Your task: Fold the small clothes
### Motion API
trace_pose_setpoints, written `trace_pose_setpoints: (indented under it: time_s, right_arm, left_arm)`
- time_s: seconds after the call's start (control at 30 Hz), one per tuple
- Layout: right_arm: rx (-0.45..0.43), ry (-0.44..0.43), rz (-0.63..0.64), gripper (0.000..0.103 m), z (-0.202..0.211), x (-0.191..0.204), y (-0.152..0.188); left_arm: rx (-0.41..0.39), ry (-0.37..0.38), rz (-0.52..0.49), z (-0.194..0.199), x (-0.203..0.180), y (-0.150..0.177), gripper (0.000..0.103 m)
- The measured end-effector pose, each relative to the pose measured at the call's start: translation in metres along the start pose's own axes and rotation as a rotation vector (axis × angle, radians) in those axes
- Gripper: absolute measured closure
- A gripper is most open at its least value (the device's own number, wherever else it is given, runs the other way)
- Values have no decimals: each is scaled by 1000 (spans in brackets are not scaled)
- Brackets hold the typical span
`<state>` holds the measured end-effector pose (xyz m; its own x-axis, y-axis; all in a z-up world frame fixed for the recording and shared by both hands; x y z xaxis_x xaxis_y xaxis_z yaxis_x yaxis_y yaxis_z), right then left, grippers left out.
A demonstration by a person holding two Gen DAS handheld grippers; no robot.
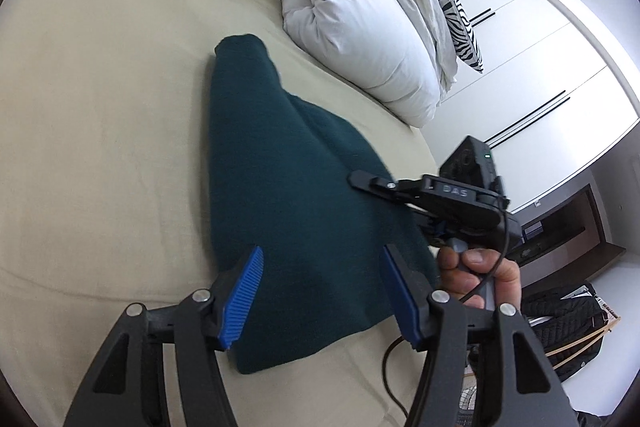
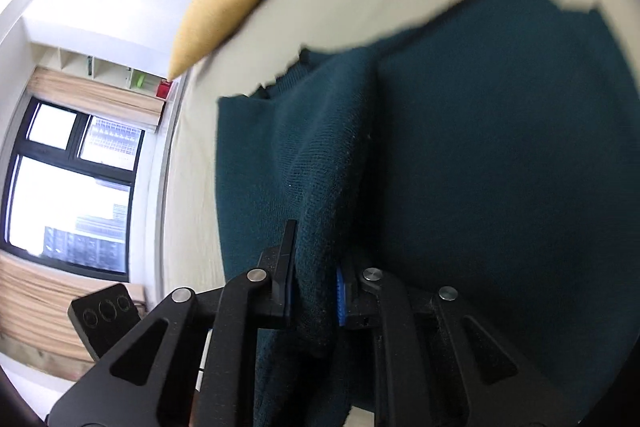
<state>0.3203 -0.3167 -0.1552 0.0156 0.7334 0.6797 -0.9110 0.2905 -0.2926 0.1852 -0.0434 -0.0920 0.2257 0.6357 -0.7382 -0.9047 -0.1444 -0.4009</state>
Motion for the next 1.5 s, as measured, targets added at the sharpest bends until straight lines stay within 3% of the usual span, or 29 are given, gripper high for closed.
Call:
trace_pose_setpoints:
  time_s: [0.13, 0.37, 0.57, 0.73, 0.87, 0.97, 1.17, 1.27, 1.4, 1.5]
  right_arm:
    - [-29, 52, 43, 90, 29, -9, -7]
    - [-85, 103, 5, 90, 69, -57, -12]
    - [-103, 104, -14, 90, 99, -94, -9]
    - [-118, 104, -67, 91, 99, -130, -1]
    - [-129, 37, -80, 91, 101, -152, 15]
    - [-137, 15, -76, 91, 106, -154, 20]
    - [-126, 96, -68, 78, 130, -119, 39]
    - [-107, 178, -24, 78, 136, -92, 57]
    - [-141, 151, -42, 78, 148, -92, 71]
    - [-79, 170, -52, 84, 131, -103, 82]
  left_arm:
    - [13, -16, -40, -11, -15, -4, 41]
    - [36, -47, -190, -46, -61, -13, 40]
    - [52, -77, -282, -82, -93, -15, 40]
    - [59, -157, -328, -112, -90, -14, 40]
    - [74, -203, -345, -131, -77, -12, 41]
    - [72, -204, -358, -134, -73, -10, 41]
    - [56, -208, -341, -119, -77, -20, 41]
    - [4, -243, -403, -112, -92, -27, 39]
    - [38, -311, -429, -133, -86, -35, 39]
    - [55, -352, -460, -146, -71, -30, 41]
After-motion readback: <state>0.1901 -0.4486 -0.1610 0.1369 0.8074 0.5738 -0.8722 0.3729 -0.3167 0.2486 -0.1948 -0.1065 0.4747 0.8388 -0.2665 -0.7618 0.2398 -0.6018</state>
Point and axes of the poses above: each gripper's, at about its wrist camera, not at the fingertips, and z roughly against the way its jaws point, x to its left, y to its underside, the point moved 2 cm from there along -z, roughly the way its jaws point, and after that the axes turned 4 degrees about z, right-handed, at the moved point
